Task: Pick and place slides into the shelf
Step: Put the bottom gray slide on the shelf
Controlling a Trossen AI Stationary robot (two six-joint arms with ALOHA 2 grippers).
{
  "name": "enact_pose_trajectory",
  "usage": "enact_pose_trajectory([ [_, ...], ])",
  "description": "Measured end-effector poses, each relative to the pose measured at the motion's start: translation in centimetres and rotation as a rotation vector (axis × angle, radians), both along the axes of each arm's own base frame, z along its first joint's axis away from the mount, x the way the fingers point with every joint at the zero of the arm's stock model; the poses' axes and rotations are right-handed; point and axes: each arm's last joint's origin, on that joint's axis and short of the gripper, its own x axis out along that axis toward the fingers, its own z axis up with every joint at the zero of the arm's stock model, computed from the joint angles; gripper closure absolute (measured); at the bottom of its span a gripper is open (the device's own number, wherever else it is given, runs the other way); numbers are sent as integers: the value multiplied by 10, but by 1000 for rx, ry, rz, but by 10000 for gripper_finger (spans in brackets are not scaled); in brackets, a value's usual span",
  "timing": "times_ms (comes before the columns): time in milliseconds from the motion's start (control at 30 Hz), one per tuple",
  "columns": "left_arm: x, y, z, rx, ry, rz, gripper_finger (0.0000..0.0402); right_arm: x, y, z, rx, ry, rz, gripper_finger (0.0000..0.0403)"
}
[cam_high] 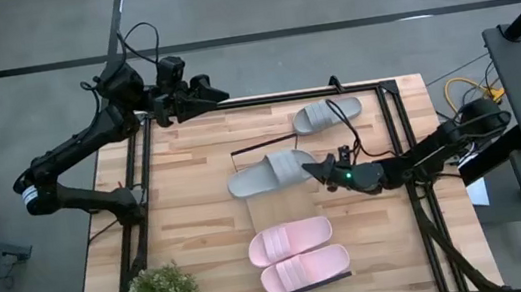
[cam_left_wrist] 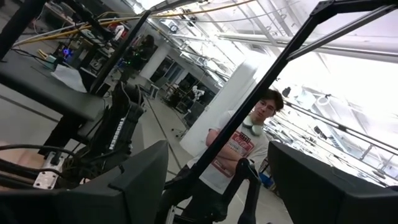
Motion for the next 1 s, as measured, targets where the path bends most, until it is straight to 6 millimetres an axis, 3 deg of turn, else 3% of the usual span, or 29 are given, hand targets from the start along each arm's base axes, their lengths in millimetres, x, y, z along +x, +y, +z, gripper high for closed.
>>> enact_pose_trajectory([
  [300,-2,-1,3,-8,-15,-6,141,-9,-11,-10,11,35,-25,370],
  [667,-3,-2,5,1,-35,-9,141,2,-29,-7,-11,79,17,370],
  [1000,-3,-2,6,-3,-35,-10,141,3,-32,-13,1,105,9,370],
])
